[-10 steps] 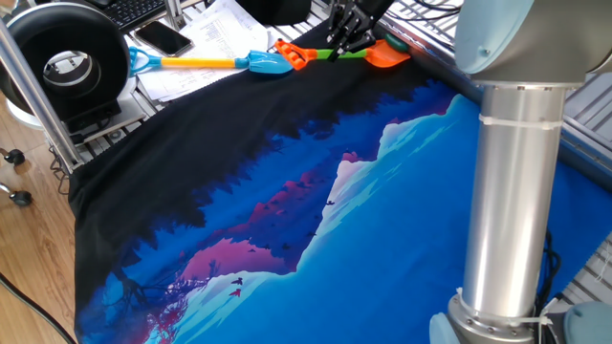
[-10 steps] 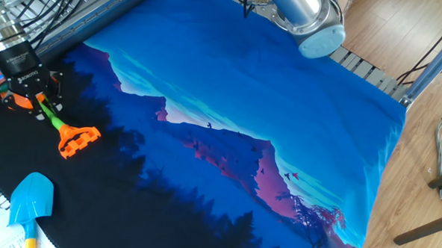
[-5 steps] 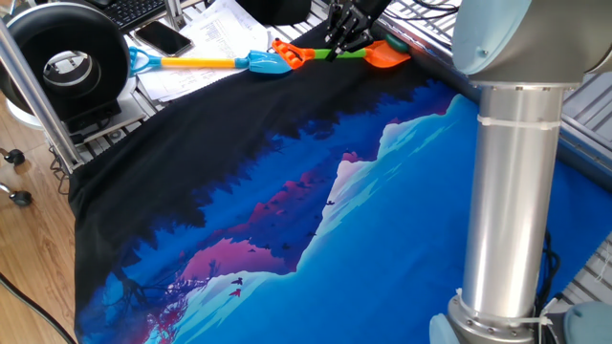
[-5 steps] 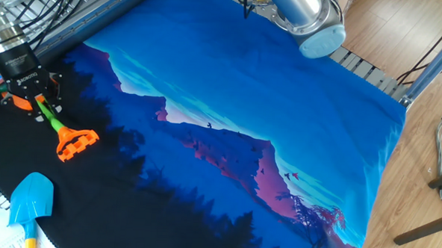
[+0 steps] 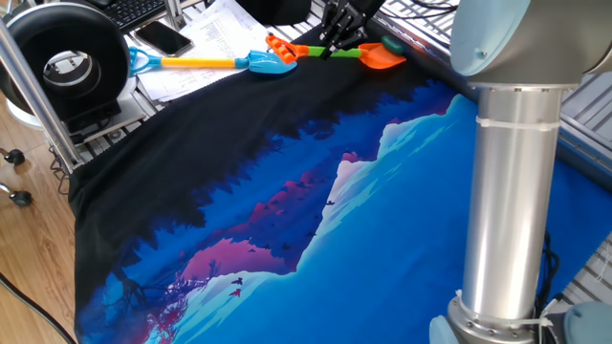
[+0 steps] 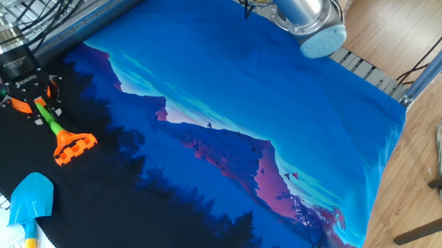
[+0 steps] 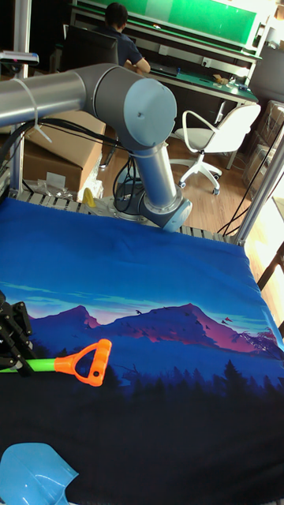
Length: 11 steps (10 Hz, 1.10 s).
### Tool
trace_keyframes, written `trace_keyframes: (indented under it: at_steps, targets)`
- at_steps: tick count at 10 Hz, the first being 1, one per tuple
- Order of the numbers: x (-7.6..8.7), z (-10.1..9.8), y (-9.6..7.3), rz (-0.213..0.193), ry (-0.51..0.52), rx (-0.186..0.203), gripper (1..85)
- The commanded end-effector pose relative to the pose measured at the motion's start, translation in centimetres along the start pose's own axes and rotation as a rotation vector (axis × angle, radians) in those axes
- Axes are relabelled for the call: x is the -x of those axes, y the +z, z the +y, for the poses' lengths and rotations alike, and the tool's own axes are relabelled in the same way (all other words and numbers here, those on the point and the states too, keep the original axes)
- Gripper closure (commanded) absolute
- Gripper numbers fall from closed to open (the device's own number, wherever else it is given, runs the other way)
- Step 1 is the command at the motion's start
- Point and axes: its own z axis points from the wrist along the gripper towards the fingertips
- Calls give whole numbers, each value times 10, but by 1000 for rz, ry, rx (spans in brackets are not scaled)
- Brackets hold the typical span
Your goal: Use a shovel to scoop up an object
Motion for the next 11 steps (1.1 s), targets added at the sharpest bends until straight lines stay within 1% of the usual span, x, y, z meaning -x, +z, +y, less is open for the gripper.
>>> trace_keyframes:
  at_steps: [1,2,4,6,8,10,11]
  targets:
    - [7,-6,1,-9,14,-12,743]
    - [9,-6,2,-13,19,-13,743]
    - [10,-10,4,-4,34,-20,747]
    - [13,-14,8,-8,46,-26,747]
    - [14,-20,12,7,60,-37,747]
    - [14,-25,18,12,69,-43,747]
    - [12,-28,20,25,74,-49,747]
